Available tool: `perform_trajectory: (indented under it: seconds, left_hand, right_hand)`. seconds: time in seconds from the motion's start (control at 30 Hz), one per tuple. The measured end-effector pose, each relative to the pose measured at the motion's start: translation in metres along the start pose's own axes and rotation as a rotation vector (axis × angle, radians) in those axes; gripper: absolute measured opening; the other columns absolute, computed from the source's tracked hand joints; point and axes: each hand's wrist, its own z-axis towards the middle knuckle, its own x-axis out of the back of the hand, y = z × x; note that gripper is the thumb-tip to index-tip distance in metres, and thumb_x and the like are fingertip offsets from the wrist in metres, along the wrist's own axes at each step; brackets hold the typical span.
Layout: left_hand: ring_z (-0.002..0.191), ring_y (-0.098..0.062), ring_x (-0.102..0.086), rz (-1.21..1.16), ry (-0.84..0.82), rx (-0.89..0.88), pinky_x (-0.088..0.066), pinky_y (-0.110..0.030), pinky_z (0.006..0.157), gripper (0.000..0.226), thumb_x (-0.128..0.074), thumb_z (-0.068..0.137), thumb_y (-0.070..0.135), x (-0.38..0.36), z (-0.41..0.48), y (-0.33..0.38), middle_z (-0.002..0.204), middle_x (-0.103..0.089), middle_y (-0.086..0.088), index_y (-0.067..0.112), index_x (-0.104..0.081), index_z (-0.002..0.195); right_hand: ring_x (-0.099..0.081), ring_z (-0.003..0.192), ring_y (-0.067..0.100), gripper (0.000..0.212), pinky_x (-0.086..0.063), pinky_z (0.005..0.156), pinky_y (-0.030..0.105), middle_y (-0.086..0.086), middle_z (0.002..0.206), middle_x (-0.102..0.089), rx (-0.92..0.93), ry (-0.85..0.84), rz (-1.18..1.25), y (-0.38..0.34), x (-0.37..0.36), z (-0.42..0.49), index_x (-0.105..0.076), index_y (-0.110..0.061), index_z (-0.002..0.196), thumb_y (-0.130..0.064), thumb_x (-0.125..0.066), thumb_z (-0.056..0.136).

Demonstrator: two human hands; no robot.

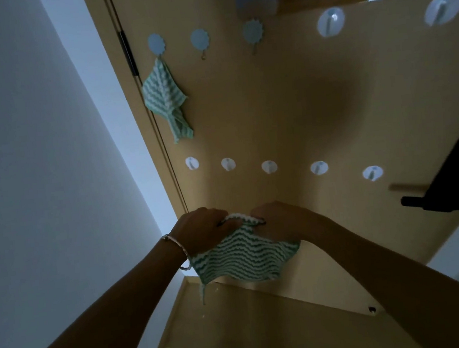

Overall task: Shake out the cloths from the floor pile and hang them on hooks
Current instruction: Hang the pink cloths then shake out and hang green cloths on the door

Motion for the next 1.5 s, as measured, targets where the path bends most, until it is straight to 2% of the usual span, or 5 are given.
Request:
perform_trajectory:
  seconds: [0.5, 0.73, 0.93, 1.27, 1.5]
  left_hand:
    - [0.076, -0.020, -0.062, -0.188, -0.024, 0.052, -0.048, -0.032, 0.071, 0.041, -0.032, 0.098, 0.046, -0.017, 0.125, -0.162, 0.086, -0.066, -0.007, 0.015, -0.057, 0.091]
    - [0.075, -0.021, -0.062, -0.298, 0.018, 0.046, -0.051, -0.033, 0.068, 0.025, -0.039, 0.098, 0.040, -0.022, 0.180, -0.254, 0.088, -0.067, -0.005, 0.018, -0.050, 0.105]
    - [0.084, -0.026, -0.063, -0.398, 0.122, 0.113, -0.050, -0.034, 0.066, 0.023, -0.044, 0.096, 0.037, -0.032, 0.217, -0.290, 0.093, -0.068, -0.008, 0.018, -0.053, 0.106]
    - [0.096, -0.026, -0.064, -0.377, 0.282, 0.166, -0.046, -0.031, 0.072, 0.030, -0.042, 0.096, 0.044, -0.040, 0.270, -0.304, 0.104, -0.070, -0.003, 0.030, -0.060, 0.116]
    - [0.103, -0.026, -0.062, -0.265, 0.127, 0.148, -0.046, -0.032, 0.078, 0.032, -0.038, 0.098, 0.037, -0.059, 0.286, -0.305, 0.111, -0.067, -0.006, 0.025, -0.058, 0.120]
  right_hand:
    - [-0.047, 0.061, 0.018, 0.019, -0.036, 0.059, 0.034, 0.002, 0.072, -0.051, -0.102, 0.138, 0.287, -0.001, 0.007, 0.203, -0.035, -0.021, 0.097, -0.039, -0.040, 0.099]
    - [-0.050, 0.071, 0.020, 0.009, -0.033, 0.059, 0.032, 0.001, 0.078, -0.051, -0.134, 0.131, 0.187, -0.008, 0.013, 0.298, -0.039, -0.018, 0.099, -0.026, -0.043, 0.099]
    - [-0.061, 0.102, 0.022, 0.019, -0.046, 0.092, 0.037, 0.005, 0.111, -0.067, -0.067, 0.117, 0.075, 0.011, 0.008, 0.351, -0.064, -0.014, 0.107, -0.013, -0.046, 0.099]
    - [-0.054, 0.115, 0.032, 0.044, -0.043, 0.096, 0.042, 0.012, 0.128, -0.057, -0.203, 0.279, -0.052, 0.019, 0.009, 0.389, -0.040, -0.018, 0.143, -0.023, -0.045, 0.100]
    - [-0.051, 0.120, 0.033, 0.050, -0.044, 0.096, 0.043, 0.006, 0.138, -0.049, -0.294, 0.094, 0.059, 0.031, -0.006, 0.393, -0.029, -0.032, 0.148, -0.027, -0.042, 0.099]
